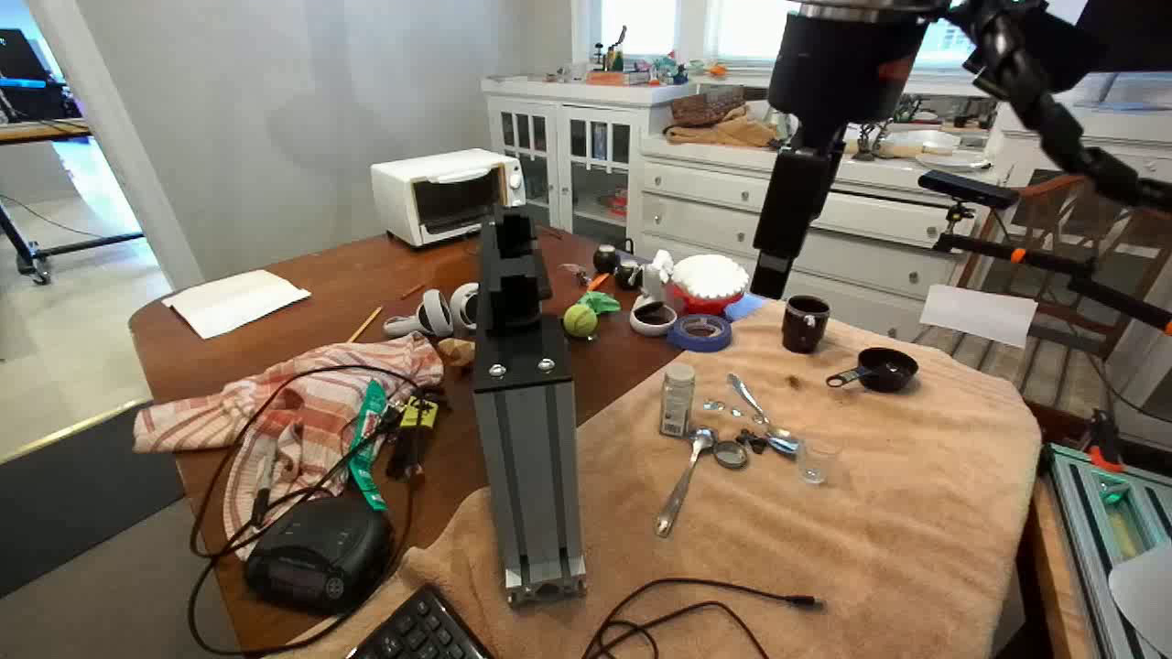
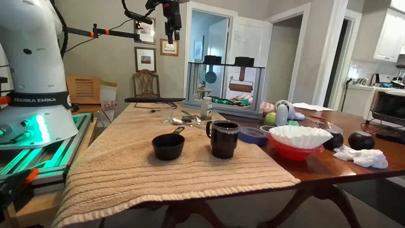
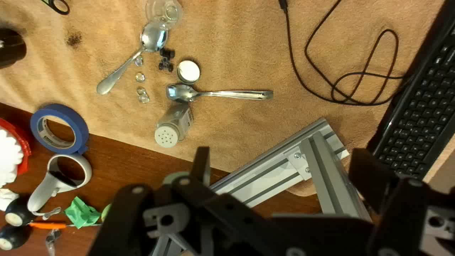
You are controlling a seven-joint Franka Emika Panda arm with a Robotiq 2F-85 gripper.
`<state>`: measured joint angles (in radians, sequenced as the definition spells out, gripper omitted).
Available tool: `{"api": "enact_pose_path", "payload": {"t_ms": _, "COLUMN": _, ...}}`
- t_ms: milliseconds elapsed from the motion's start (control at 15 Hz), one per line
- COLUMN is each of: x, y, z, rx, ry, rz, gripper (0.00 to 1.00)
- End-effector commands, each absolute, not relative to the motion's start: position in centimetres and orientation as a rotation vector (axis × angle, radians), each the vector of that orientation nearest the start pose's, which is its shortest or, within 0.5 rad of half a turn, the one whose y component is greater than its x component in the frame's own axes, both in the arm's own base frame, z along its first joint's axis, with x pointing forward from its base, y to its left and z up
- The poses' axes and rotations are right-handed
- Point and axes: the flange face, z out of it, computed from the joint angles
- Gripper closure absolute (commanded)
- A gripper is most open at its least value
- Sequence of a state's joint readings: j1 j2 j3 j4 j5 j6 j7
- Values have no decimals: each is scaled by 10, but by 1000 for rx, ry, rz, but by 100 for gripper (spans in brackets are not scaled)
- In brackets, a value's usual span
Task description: Move the glass jar backwards then place the lid on the jar.
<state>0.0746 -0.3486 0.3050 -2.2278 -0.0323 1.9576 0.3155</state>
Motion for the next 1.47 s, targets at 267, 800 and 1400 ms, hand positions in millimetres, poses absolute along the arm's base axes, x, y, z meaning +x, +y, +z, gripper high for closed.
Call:
{"api": "enact_pose_path", "payload": {"t_ms": 267, "x": 424, "y": 179, "z": 514, "rx": -3241, "ry": -100, "rz": -166, "gripper": 0}}
{"api": "enact_pose_path", "payload": {"t_ms": 800, "x": 424, "y": 179, "z": 514, "rx": -3241, "ry": -100, "rz": -166, "gripper": 0}}
{"api": "enact_pose_path", "payload": {"t_ms": 1400, "x": 456, "y": 168, "z": 485, "rx": -3275, "ry": -94, "rz": -113, "gripper": 0}}
